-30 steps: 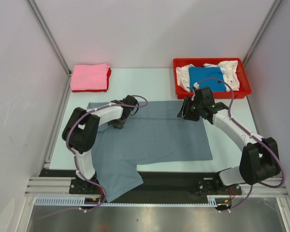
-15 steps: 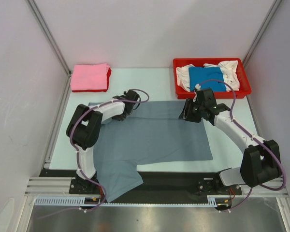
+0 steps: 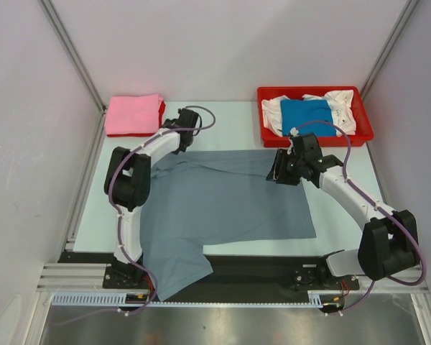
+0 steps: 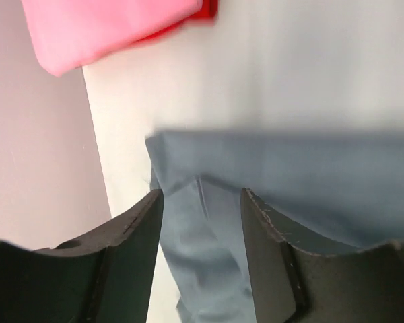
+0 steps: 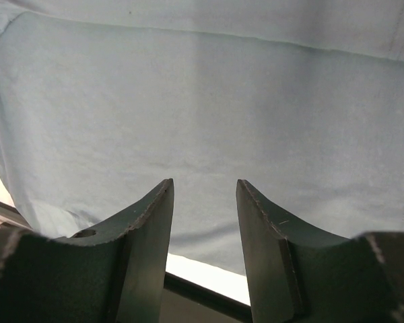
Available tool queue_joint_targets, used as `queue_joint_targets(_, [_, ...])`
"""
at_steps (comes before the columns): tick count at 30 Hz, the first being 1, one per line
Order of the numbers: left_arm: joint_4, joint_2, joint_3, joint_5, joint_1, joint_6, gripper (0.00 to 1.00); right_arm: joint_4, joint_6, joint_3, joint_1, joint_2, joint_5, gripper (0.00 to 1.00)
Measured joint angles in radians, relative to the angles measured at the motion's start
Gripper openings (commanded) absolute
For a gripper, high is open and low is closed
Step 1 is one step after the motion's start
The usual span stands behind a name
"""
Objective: Fold and stack the t-shirts
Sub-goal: Fold the tshirt
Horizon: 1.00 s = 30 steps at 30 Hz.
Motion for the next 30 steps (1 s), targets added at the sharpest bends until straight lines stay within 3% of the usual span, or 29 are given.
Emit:
queue_joint_targets(3, [-0.006, 0.044, 0.109, 0.003, 0.002, -0.004, 0.56, -0.005, 0.000, -0.012, 0.000, -0.009, -0.004, 0.48])
queue_joint_targets(6, [-0.024, 0.014, 0.107, 0.049, 0.002, -0.053, 0.56, -0.012, 0.000, -0.014, 0.000, -0.012, -0.005, 0.48])
queue_joint_targets(11, [-0.093, -0.187, -0.070, 0.218, 0.010, -0.183, 0.51, -0.009, 0.009, -0.037, 0.000, -0.038, -0.008, 0.48])
queue_joint_targets(13, [-0.121, -0.267, -0.133, 0.296, 0.019, -0.219, 0.62, -0.006, 0.013, -0.045, 0.000, -0.043, -0.008, 0.48])
queue_joint_targets(17, [-0.135, -0.343, -0.220, 0.404, 0.051, -0.243, 0.66, 0.002, 0.021, -0.051, 0.000, -0.043, -0.017, 0.48])
queue_joint_targets(21, [-0.142, -0.329, -0.260, 0.468, 0.075, -0.225, 0.46, 0.015, 0.027, -0.051, 0.000, -0.043, -0.027, 0.48])
queue_joint_targets(30, [-0.116, -0.216, -0.257, 0.490, 0.083, -0.194, 0.50, 0.023, 0.027, -0.066, 0.000, -0.061, -0.035, 0.48])
